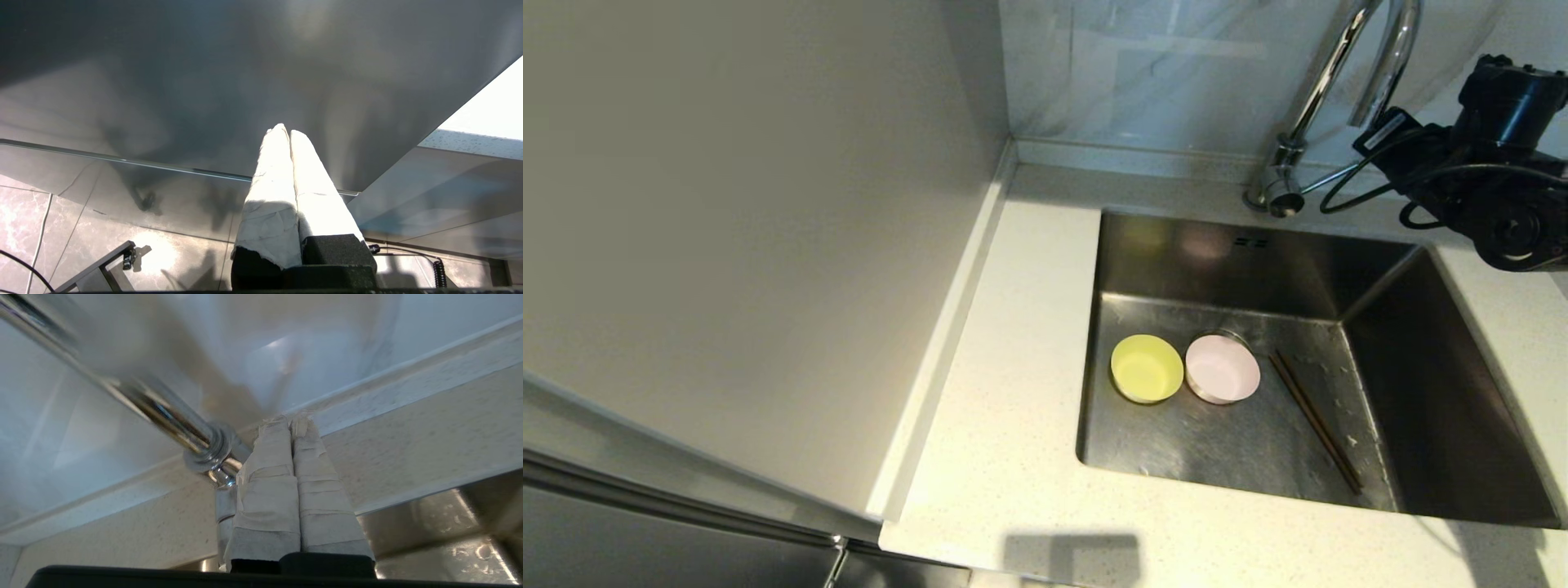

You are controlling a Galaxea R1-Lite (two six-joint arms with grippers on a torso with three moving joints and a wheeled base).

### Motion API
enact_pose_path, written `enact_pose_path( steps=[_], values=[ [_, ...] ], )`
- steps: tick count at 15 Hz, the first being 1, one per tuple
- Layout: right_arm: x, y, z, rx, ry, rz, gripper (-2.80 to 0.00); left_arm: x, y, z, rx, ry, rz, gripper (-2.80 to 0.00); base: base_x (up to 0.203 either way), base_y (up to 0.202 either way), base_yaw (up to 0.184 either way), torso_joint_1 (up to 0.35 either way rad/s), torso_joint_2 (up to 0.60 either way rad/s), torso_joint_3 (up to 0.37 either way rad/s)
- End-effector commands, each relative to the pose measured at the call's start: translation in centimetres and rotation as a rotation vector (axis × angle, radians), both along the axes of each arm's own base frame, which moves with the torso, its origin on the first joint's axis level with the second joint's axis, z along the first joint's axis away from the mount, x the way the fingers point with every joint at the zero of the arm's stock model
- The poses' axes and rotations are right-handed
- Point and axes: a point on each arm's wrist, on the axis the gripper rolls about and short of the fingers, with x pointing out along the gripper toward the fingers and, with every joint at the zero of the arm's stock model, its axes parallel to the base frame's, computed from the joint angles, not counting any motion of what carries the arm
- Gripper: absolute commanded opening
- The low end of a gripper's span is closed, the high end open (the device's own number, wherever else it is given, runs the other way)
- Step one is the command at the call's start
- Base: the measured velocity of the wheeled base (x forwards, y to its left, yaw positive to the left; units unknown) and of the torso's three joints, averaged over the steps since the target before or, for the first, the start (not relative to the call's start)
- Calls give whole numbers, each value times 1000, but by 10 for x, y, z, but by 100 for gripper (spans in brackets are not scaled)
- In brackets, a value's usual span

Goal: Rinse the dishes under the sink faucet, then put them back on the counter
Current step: Turn on the faucet

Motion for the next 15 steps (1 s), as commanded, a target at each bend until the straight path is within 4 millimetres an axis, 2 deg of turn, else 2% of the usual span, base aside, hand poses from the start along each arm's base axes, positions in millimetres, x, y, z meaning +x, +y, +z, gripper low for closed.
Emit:
enact_pose_path(
  steps=[1,15],
  values=[
    [4,3,-4,2,6,11,-280,0,0,0,0,-4,0,-280,0,0,0,0,0,0],
    [39,-13,-19,-4,23,-26,-280,0,0,0,0,-4,0,-280,0,0,0,0,0,0]
  ],
)
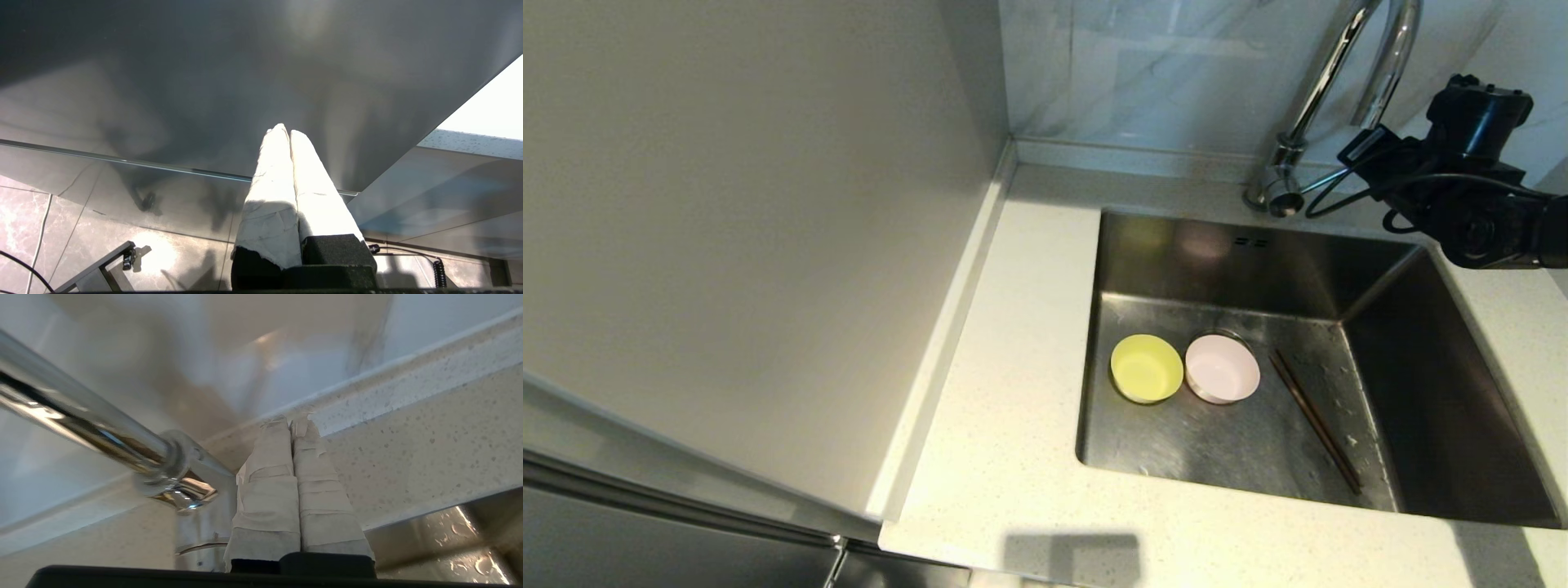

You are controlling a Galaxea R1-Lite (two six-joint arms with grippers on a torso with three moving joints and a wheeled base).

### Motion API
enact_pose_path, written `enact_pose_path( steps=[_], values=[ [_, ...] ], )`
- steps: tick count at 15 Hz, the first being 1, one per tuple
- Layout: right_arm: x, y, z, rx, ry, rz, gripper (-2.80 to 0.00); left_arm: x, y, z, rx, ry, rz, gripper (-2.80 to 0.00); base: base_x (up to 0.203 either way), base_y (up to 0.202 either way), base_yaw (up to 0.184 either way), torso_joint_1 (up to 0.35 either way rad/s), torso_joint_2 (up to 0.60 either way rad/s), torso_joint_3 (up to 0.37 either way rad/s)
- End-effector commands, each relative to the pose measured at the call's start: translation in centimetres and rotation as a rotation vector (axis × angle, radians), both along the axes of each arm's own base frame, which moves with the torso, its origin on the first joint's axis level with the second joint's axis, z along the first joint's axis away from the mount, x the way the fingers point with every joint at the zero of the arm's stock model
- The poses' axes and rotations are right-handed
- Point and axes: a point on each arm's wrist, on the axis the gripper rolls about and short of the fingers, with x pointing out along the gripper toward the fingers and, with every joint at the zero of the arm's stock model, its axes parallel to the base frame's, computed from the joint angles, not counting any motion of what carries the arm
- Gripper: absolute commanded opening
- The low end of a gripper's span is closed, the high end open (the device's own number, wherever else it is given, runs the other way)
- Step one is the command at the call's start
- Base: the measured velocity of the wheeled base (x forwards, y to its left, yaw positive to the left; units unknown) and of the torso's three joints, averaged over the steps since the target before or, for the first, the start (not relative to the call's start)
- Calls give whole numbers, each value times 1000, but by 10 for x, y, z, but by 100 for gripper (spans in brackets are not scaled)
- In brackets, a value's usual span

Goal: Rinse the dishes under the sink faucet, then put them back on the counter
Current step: Turn on the faucet

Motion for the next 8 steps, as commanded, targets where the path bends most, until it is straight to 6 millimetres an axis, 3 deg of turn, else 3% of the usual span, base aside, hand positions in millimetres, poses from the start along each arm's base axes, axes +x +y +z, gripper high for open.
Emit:
enact_pose_path(
  steps=[1,8],
  values=[
    [6,-3,-5,0,8,-9,-280,0,0,0,-1,-3,0,-280,0,0,0,0,0,0],
    [-1,-14,-10,-47,83,-10,-280,0,0,0,-1,-3,0,-280,0,0,0,0,0,0]
  ],
)
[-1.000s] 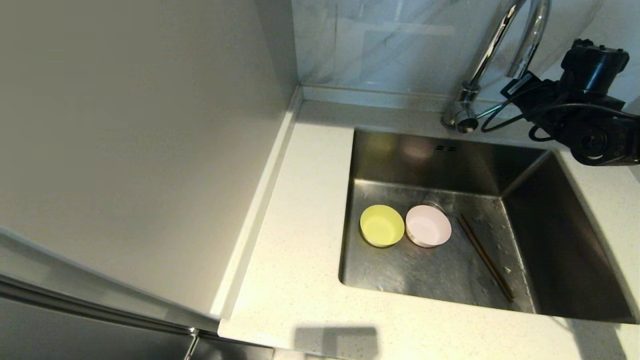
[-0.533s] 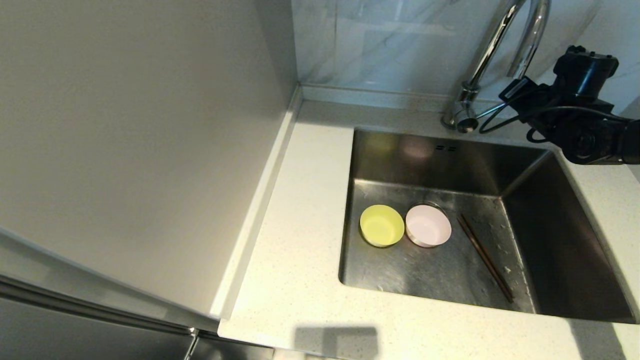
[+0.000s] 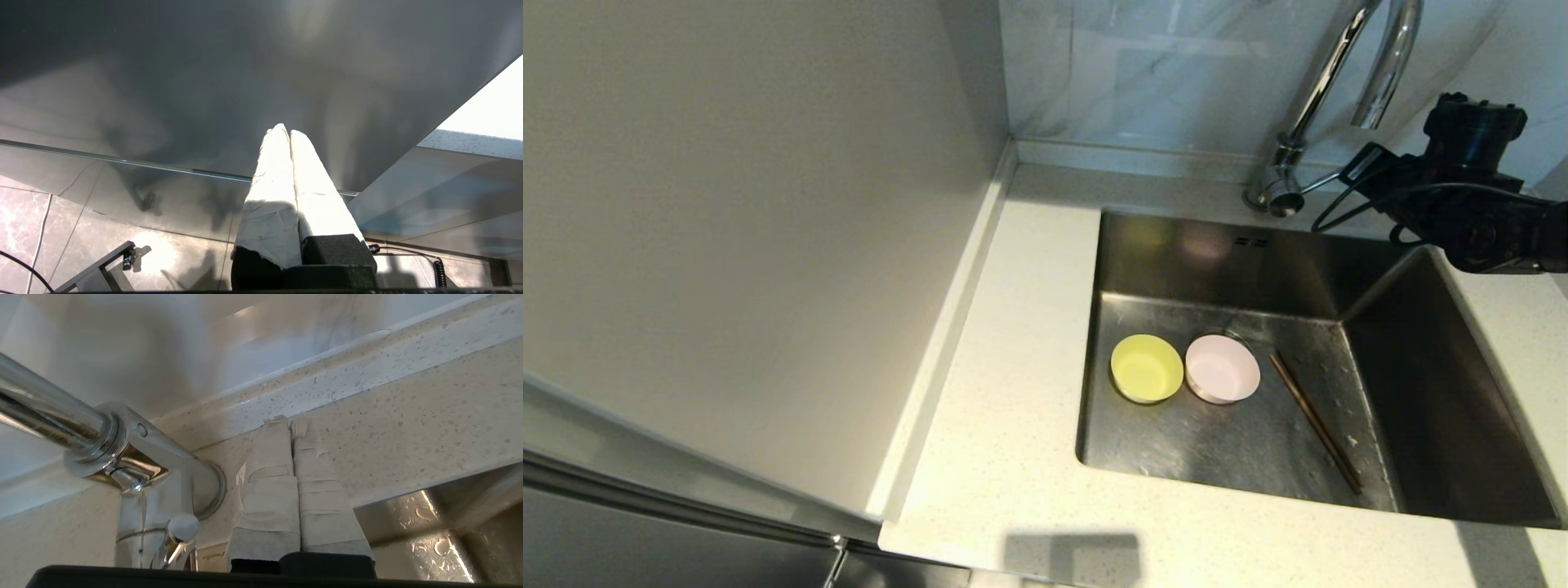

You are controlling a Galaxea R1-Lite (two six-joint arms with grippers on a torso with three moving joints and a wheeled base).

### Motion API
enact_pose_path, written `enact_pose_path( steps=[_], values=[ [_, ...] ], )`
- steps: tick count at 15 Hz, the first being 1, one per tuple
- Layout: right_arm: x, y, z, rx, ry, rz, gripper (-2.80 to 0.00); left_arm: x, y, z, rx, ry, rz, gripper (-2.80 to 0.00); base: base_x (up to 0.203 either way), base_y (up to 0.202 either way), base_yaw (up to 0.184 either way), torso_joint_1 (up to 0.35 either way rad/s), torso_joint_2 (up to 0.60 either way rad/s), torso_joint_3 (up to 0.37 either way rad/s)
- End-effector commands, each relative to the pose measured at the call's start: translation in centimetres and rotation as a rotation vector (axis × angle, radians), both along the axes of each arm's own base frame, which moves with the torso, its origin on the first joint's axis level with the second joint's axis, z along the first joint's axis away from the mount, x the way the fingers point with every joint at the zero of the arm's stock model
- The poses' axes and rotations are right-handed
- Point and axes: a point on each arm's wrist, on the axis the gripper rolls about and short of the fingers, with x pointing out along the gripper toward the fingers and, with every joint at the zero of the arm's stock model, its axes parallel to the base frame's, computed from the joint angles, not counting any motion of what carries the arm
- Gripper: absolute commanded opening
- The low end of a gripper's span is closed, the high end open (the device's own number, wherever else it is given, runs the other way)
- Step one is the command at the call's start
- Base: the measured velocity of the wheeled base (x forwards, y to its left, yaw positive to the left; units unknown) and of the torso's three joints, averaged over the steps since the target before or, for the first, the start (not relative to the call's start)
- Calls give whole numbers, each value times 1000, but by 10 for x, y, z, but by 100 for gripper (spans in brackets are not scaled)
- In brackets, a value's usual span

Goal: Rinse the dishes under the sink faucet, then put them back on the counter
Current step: Turn on the faucet

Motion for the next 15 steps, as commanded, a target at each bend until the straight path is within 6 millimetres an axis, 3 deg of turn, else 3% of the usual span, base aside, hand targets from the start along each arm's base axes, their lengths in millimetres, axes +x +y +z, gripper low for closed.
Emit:
enact_pose_path(
  steps=[1,11,15],
  values=[
    [-6,0,4,2,-4,27,-280,0,0,0,-1,-4,1,-280,0,0,0,0,0,0],
    [-12,-1,30,0,-94,56,-280,0,0,0,-1,-4,1,-280,0,0,0,0,0,0],
    [-12,2,31,0,-95,64,-280,0,0,0,-1,-4,1,-280,0,0,0,0,0,0]
  ],
)
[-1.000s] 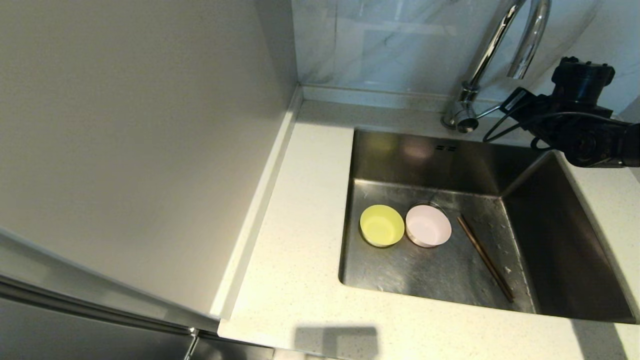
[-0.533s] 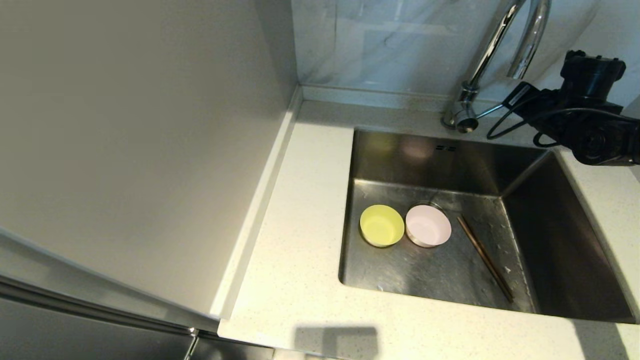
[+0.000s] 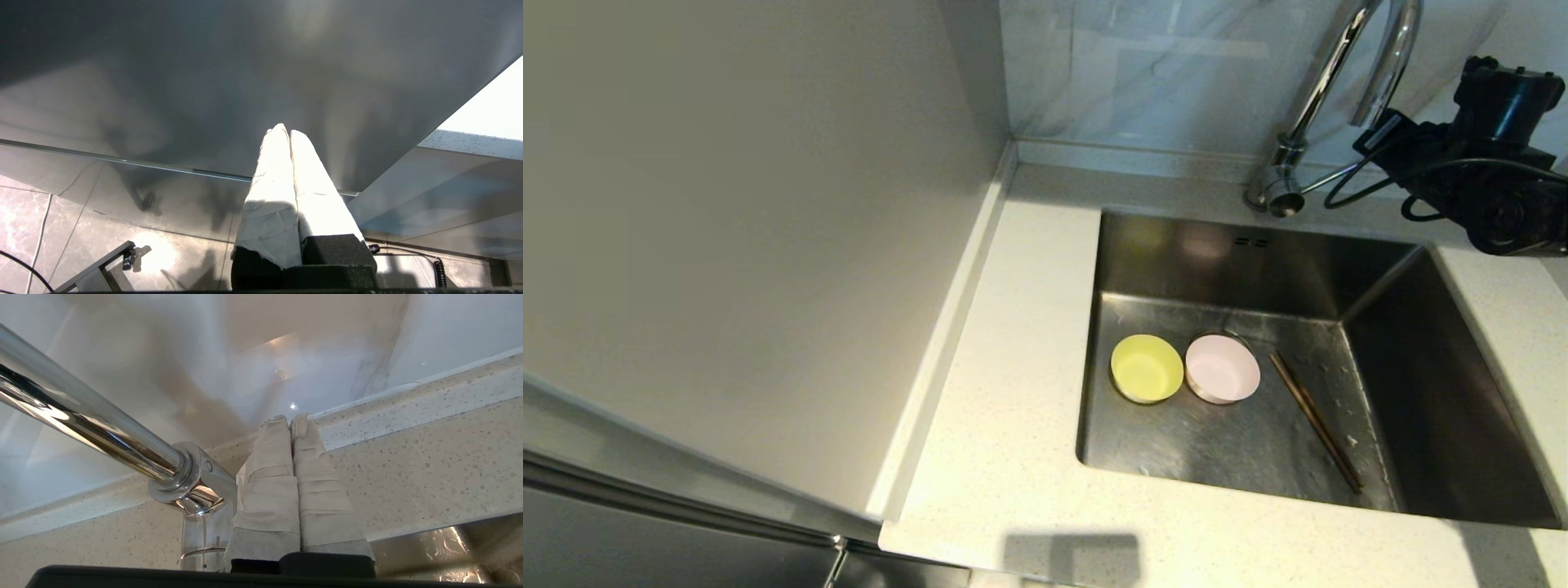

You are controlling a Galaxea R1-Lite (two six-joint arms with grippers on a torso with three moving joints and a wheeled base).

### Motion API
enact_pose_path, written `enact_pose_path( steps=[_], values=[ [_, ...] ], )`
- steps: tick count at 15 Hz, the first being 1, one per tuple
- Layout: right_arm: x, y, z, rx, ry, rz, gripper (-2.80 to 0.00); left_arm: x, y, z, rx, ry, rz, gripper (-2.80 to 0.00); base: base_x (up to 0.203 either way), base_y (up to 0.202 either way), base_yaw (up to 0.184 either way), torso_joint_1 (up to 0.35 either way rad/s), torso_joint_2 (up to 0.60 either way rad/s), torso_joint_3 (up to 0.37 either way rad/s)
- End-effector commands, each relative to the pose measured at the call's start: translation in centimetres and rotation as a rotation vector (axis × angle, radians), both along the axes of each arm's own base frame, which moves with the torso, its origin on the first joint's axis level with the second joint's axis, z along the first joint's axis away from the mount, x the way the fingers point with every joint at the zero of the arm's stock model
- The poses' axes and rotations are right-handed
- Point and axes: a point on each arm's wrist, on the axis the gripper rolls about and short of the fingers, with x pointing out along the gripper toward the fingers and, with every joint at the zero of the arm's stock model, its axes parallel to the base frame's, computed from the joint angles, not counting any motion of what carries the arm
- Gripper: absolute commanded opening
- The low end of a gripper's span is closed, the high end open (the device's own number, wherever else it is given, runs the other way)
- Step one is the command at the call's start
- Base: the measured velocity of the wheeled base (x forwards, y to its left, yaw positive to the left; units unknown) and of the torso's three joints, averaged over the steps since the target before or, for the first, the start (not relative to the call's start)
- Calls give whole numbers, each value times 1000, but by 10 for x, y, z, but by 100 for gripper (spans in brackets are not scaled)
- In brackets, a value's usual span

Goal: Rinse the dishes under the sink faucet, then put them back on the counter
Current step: Turn on the faucet

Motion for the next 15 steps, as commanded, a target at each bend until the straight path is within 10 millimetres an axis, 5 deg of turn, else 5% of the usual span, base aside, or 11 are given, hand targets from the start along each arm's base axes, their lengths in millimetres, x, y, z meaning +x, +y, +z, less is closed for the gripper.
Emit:
enact_pose_path(
  steps=[1,15],
  values=[
    [0,2,-1,3,2,5,-280,0,0,0,0,-3,0,-280,0,0,0,0,0,0],
    [1,9,-12,0,95,53,-280,0,0,0,0,-3,0,-280,0,0,0,0,0,0]
  ],
)
